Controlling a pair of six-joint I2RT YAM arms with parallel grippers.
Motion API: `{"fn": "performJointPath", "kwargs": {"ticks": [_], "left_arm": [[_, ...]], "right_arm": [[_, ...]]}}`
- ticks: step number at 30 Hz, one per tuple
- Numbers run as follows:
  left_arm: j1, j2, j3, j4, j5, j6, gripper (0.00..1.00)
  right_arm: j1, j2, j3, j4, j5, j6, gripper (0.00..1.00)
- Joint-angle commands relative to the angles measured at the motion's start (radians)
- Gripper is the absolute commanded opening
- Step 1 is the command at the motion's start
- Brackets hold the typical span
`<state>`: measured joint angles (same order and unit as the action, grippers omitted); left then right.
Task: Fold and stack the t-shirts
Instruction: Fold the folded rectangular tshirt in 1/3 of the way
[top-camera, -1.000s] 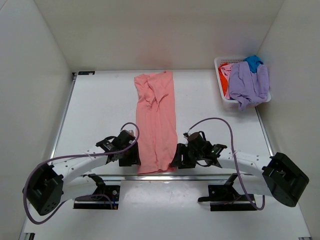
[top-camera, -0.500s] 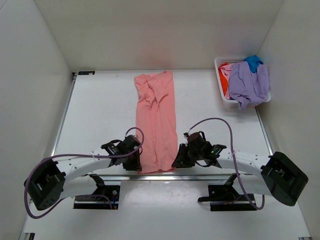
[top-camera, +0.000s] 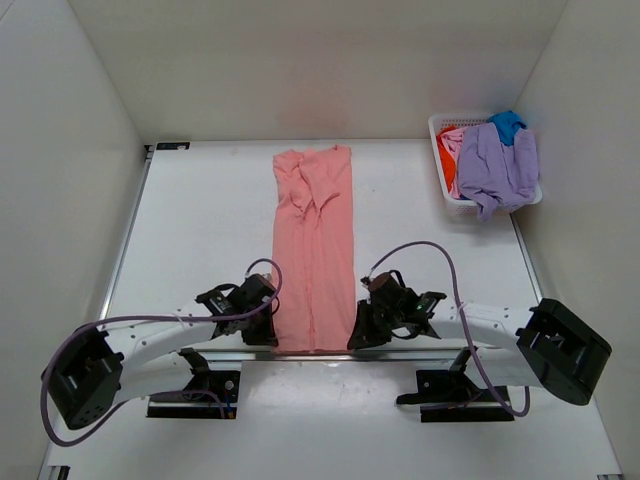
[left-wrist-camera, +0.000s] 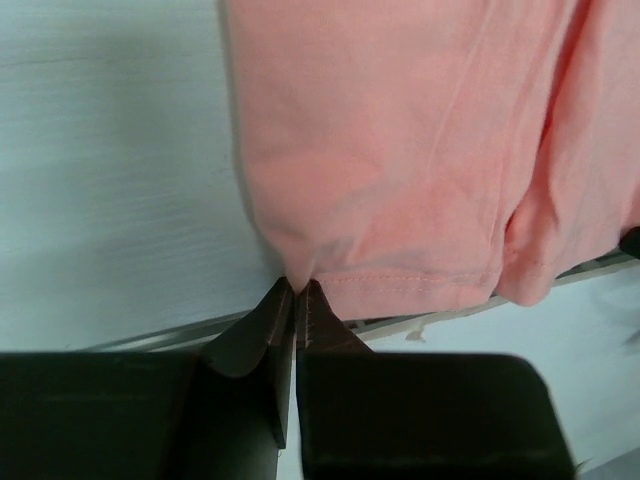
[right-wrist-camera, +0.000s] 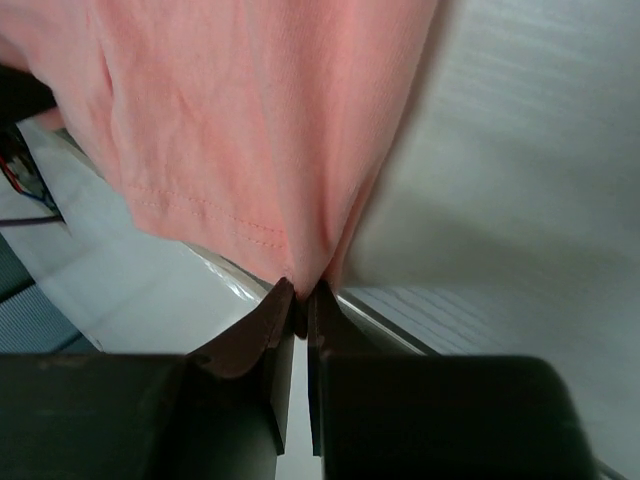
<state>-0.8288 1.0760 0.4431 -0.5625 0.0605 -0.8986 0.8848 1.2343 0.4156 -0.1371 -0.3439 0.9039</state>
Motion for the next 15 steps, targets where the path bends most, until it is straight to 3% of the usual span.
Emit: {"fn": "performJointPath", "kwargs": {"ticks": [1, 9, 15], "left_arm": [[0.043, -0.008, 0.064, -0.071, 0.002, 0.062, 0.00], [0.290, 0.146, 0.403, -0.149, 0.039, 0.280, 0.00], [0.428, 0.392, 0.615, -0.110, 0.077, 0.397, 0.00]], "right_arm": [[-0.004, 0.007, 0.049, -0.077, -0.055, -0.065, 0.00], [-0.243, 0.108, 0.322, -0.205, -0.179, -0.243, 0.00], [-0.391, 0.279, 0.549, -0.240, -0.251, -0.336, 0.00]]}}
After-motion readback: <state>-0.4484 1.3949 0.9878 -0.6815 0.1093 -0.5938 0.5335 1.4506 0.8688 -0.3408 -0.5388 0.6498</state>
